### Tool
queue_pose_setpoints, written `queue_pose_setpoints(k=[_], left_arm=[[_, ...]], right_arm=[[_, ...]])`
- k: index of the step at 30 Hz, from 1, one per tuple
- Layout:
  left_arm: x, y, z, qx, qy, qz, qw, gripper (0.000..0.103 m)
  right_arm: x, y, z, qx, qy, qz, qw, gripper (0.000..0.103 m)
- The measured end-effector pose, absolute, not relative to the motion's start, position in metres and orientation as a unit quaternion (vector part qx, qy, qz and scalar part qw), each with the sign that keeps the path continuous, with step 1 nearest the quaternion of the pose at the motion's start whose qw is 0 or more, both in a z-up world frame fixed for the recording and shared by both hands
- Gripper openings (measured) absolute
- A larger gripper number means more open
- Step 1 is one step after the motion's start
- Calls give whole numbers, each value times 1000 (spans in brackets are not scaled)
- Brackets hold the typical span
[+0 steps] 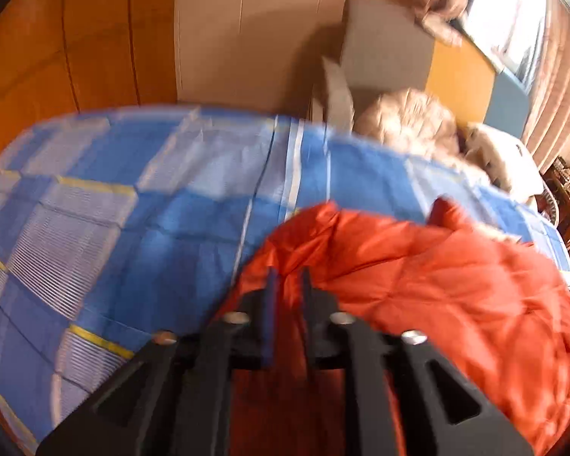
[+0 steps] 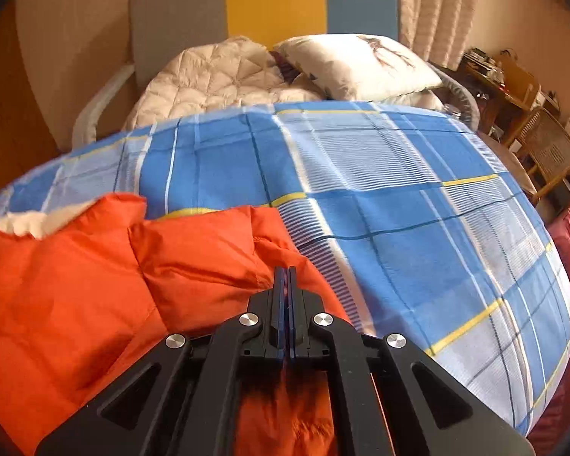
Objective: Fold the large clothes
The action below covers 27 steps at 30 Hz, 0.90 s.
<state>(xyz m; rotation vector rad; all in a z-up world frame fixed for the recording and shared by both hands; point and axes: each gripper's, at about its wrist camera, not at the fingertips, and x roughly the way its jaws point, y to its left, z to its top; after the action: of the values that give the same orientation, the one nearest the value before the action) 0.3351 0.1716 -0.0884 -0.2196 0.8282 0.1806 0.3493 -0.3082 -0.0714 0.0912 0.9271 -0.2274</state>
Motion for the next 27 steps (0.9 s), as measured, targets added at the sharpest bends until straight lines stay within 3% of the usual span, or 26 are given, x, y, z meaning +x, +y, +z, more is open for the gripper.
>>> queue_pose_setpoints(k=[2, 4, 12, 27], left_arm=[[320, 161, -69, -106, 373, 72, 919, 37], [310, 148, -55, -101, 355, 49, 928, 38], [288, 77, -47, -77, 350, -39, 933, 39], [305, 47, -103, -45, 382, -55, 921, 40]], right_arm=[[338, -303, -55, 49, 433, -104, 894, 9], [318, -291, -34, 65, 398, -91, 911, 58], [267, -207, -9, 75, 367, -1, 927, 59], [284, -176, -87, 28, 431, 1, 902, 59]])
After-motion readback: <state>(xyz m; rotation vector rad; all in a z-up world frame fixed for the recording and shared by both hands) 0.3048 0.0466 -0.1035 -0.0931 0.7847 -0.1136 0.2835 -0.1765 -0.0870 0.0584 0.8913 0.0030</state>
